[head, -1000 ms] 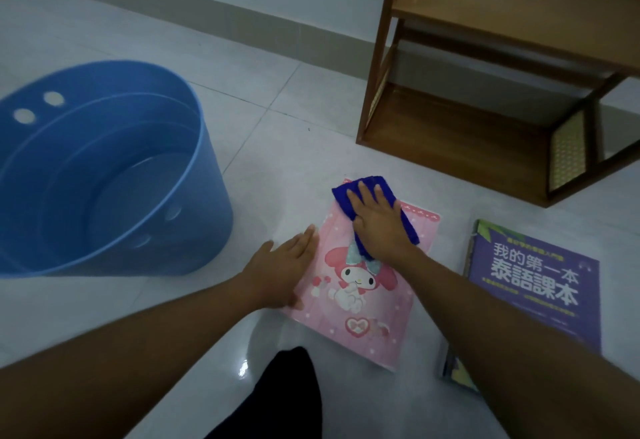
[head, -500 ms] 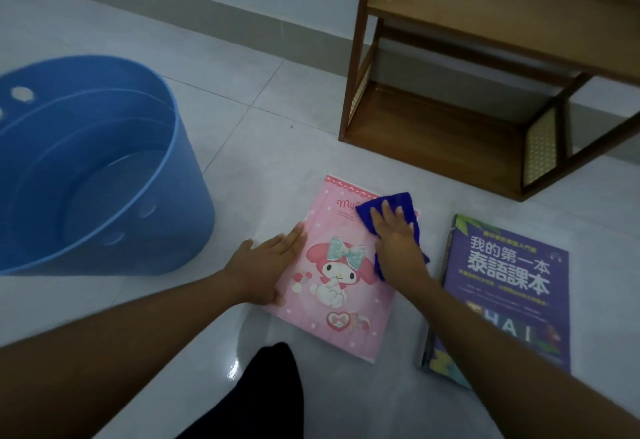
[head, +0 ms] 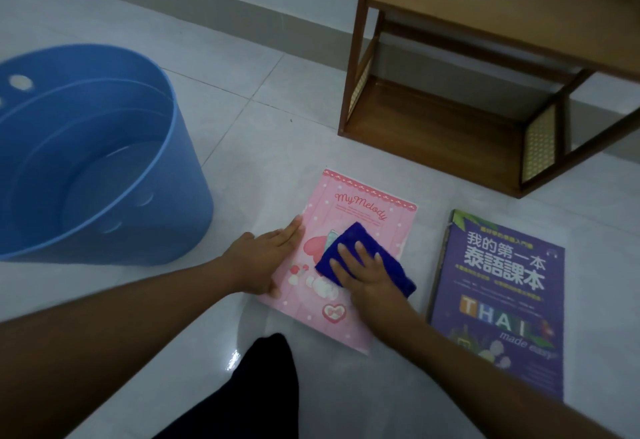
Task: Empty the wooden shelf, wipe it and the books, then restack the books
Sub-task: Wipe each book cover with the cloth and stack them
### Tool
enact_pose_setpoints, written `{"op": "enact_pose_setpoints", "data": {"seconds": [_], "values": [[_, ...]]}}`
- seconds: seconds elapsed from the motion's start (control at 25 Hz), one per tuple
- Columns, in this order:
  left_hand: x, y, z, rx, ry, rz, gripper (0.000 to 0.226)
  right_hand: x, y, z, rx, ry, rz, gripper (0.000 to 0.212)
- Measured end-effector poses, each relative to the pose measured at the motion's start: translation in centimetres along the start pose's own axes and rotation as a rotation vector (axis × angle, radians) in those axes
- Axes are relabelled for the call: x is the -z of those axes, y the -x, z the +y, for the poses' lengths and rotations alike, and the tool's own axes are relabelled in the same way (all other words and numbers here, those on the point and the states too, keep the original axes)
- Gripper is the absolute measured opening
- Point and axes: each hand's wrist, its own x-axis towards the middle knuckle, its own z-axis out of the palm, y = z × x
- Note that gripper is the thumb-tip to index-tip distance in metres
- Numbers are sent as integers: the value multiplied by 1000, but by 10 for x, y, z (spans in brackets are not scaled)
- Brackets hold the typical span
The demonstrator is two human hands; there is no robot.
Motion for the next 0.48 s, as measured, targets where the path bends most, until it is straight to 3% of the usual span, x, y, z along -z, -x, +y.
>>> {"op": "enact_pose_setpoints", "data": {"seconds": [0.08,0.2,0.28,0.36,0.48], "values": [[0,0,0,-4,-4,2,118,-16,15,-17,208,-1,-114,84],[0,1,0,-5,-5,9,118,-2,11,10,541,88,-71,66],[1,0,-1,-10,0,6,120,15,-6,19,377,99,-137,62],[2,-1,-3,-11,4,10,120,12,-19,-1,104,-15,-42,63],[0,0,-6,-3,-52,53,117,-17,-18,-35,83,-70,55,60]]}}
